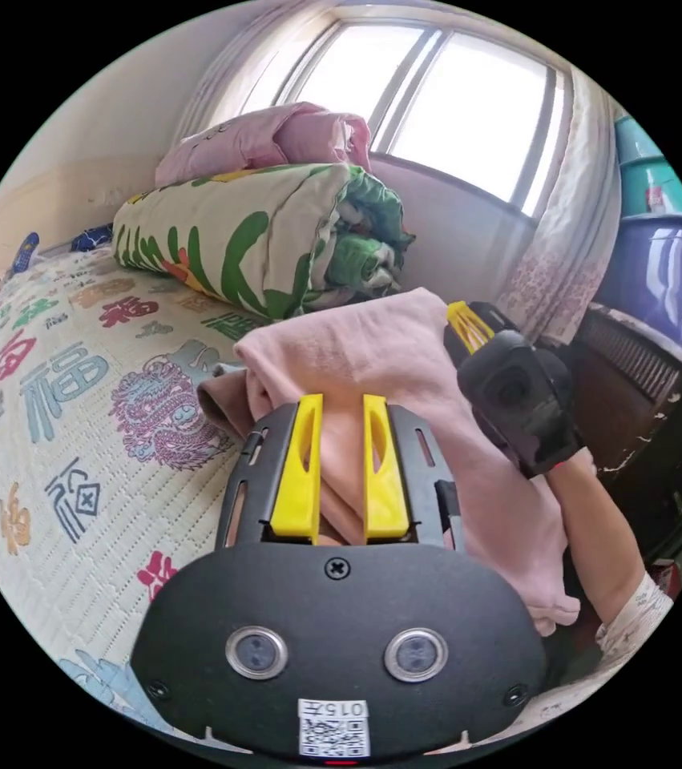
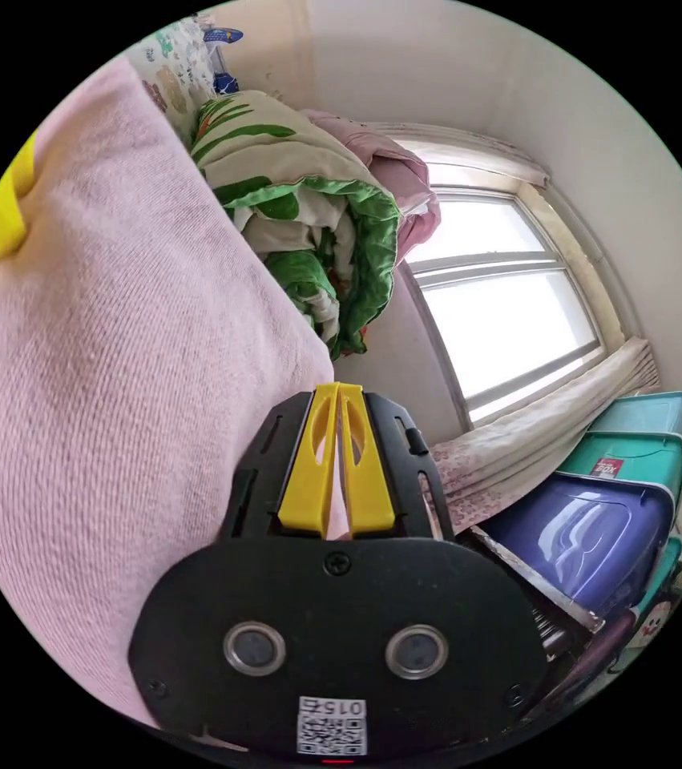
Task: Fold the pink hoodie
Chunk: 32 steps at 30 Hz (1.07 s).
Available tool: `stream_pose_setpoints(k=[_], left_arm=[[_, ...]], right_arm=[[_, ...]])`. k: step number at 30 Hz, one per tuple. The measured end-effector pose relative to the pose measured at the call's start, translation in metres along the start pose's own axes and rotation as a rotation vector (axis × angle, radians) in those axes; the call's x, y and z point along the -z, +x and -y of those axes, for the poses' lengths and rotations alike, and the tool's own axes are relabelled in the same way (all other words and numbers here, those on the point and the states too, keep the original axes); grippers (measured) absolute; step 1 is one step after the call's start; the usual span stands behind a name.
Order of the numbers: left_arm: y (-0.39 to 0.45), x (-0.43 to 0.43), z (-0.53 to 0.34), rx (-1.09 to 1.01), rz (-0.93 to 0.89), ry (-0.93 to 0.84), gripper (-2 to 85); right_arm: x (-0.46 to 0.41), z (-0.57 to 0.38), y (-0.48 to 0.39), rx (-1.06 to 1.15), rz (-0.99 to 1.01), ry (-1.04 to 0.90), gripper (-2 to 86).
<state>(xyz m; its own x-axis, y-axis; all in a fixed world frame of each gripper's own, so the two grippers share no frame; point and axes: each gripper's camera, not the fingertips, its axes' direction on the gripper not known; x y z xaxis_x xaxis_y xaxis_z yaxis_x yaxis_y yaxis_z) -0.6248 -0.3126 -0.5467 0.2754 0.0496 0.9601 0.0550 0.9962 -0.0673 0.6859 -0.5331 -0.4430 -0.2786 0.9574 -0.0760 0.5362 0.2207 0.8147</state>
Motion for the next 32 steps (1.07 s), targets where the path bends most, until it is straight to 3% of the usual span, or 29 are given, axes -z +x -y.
stream_pose_setpoints(k=[4,9,13,15,19,22,25,29,32], left_arm=[[0.006,-0.004,0.002,-0.065,0.169,-0.046,8.0],[-0.035,0.046,-0.005,-0.091,0.001,-0.053,2.2],[-0.073,0.159,-0.053,-0.072,-0.08,0.046,0.9],[-0.077,0.228,-0.089,-0.123,-0.039,0.091,0.9],[-0.066,0.41,-0.236,-0.238,0.233,0.333,2.1],[-0.072,0.512,-0.373,-0.135,0.612,0.561,2.6],[-0.096,0.583,-0.511,0.12,0.951,0.667,4.3],[-0.13,0.676,-0.679,0.726,1.338,0.591,15.5],[-0.137,0.731,-0.752,1.035,1.543,0.52,19.0]], right_arm=[[-0.038,0.023,0.002,-0.012,0.019,-0.014,-1.0],[-0.06,0.03,0.022,-0.132,-0.064,0.052,-1.0],[-0.032,0.0,0.061,-0.315,-0.103,0.288,-1.0],[-0.012,-0.037,0.095,-0.441,-0.01,0.474,-1.0],[0.014,-0.134,0.205,-0.881,0.317,0.631,-1.0],[0.048,-0.205,0.231,-0.946,0.641,0.795,-1.0],[0.089,-0.273,0.213,-0.893,0.865,0.981,-1.0],[0.11,-0.325,0.158,-0.808,1.19,0.939,-1.0],[0.103,-0.345,0.114,-0.835,1.376,0.86,-1.0]])
